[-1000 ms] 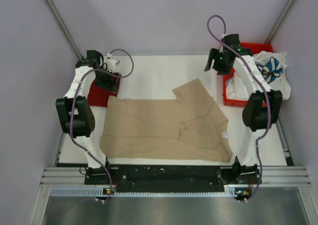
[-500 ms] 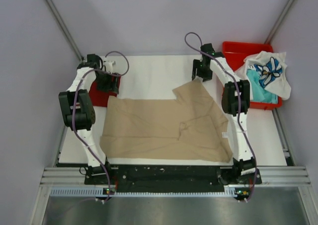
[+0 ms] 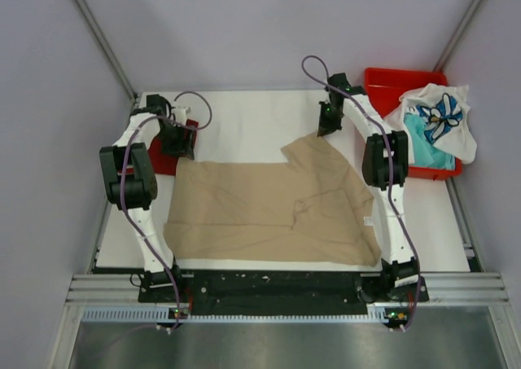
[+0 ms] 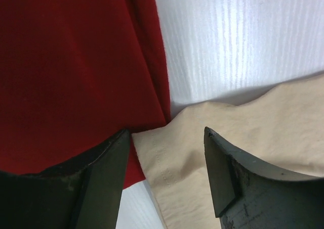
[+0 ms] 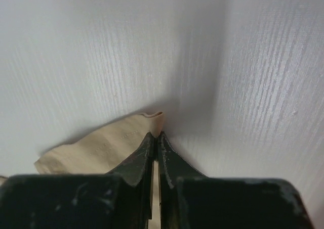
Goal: Fold and stack the t-shirts
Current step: Grap the side of the flattened tshirt furthest away from the robot with both arms
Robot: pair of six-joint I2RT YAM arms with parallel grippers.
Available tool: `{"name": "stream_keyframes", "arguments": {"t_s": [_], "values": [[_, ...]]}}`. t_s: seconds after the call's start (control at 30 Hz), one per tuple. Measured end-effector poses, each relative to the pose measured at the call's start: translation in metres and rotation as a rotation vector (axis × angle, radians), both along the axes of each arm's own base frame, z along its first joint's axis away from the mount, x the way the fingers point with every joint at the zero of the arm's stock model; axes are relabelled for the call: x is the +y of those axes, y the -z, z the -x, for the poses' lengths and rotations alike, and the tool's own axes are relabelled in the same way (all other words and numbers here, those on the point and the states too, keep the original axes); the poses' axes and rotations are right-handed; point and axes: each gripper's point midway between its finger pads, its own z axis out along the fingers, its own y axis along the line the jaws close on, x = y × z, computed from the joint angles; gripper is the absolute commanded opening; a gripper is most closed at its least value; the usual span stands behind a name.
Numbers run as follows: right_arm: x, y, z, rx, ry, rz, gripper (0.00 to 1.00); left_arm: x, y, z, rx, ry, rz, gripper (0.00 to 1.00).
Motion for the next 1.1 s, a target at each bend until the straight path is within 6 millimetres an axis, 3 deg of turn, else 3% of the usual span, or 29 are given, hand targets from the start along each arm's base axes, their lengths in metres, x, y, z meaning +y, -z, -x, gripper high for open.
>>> {"name": "stream_keyframes", "arguments": {"t_s": [0.17,0.23,0.47,0.53,0.57,0.6,0.9,1.1], "values": [[0.007,-0.001,0.003,0.01,-0.017,-0.036,0.0,0.006,0.002,-0.002,-0.005,-0.01,-0.031,0.64],[0.01,0.0,0.006,0.019,-0.026,-0.054,0.0,0.006,0.002,-0.002,-0.005,-0.009,-0.033,0.58],[0.018,0.0,0.015,0.046,-0.043,-0.104,0.0,0.003,0.002,0.002,0.002,0.022,-0.019,0.31],[0.018,-0.003,0.016,0.043,-0.046,-0.11,0.0,0.002,0.003,0.004,0.011,0.031,-0.014,0.17],[0.019,-0.005,0.016,0.038,-0.048,-0.113,0.0,0.002,0.004,0.005,0.015,0.035,-0.014,0.05],[0.018,-0.008,0.018,0.038,-0.049,-0.114,0.0,0.002,0.005,0.006,0.019,0.04,-0.015,0.0],[0.013,-0.061,0.042,-0.023,-0.078,-0.121,0.0,-0.003,0.001,0.007,0.002,0.091,0.009,0.0],[-0.006,-0.097,0.091,-0.055,-0.086,-0.078,0.0,-0.014,-0.036,0.024,-0.098,0.207,0.029,0.0]]}}
